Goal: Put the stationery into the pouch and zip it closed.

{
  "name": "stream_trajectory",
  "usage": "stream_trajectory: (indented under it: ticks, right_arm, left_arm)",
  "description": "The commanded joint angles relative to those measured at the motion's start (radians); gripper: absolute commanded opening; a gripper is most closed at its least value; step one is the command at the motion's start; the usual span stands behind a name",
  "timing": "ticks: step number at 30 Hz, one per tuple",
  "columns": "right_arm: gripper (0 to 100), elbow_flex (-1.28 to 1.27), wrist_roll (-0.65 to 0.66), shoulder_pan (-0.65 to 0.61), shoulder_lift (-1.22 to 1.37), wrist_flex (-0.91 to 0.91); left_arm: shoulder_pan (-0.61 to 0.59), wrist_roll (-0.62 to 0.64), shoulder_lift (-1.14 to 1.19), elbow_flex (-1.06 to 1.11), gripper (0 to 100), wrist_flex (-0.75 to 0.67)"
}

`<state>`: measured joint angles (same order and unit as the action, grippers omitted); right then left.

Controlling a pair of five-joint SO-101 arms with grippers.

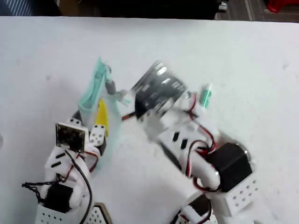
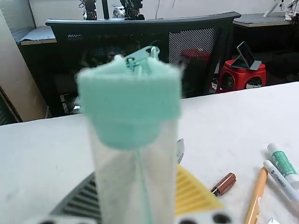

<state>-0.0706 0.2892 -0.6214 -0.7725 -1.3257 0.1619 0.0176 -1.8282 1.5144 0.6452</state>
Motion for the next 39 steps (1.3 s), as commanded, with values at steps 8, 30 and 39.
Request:
stream_trajectory:
  ticks: [8,30,39]
  right_arm:
    - [18.3,0.038,-0.061,0.019,0.012,0.114]
    - [18.0,0.146,0.037,-0.272,0.220,0.077]
    - [18.0,0.152,0.041,-0.183,0.329,0.001]
  left_arm:
    - [0.022,0.115,0.012,-0.258,23,0.400]
    - [0.024,0.031,0.012,-0.371,23,0.511]
    - [0.022,0.028,0.012,-0.463,23,0.580]
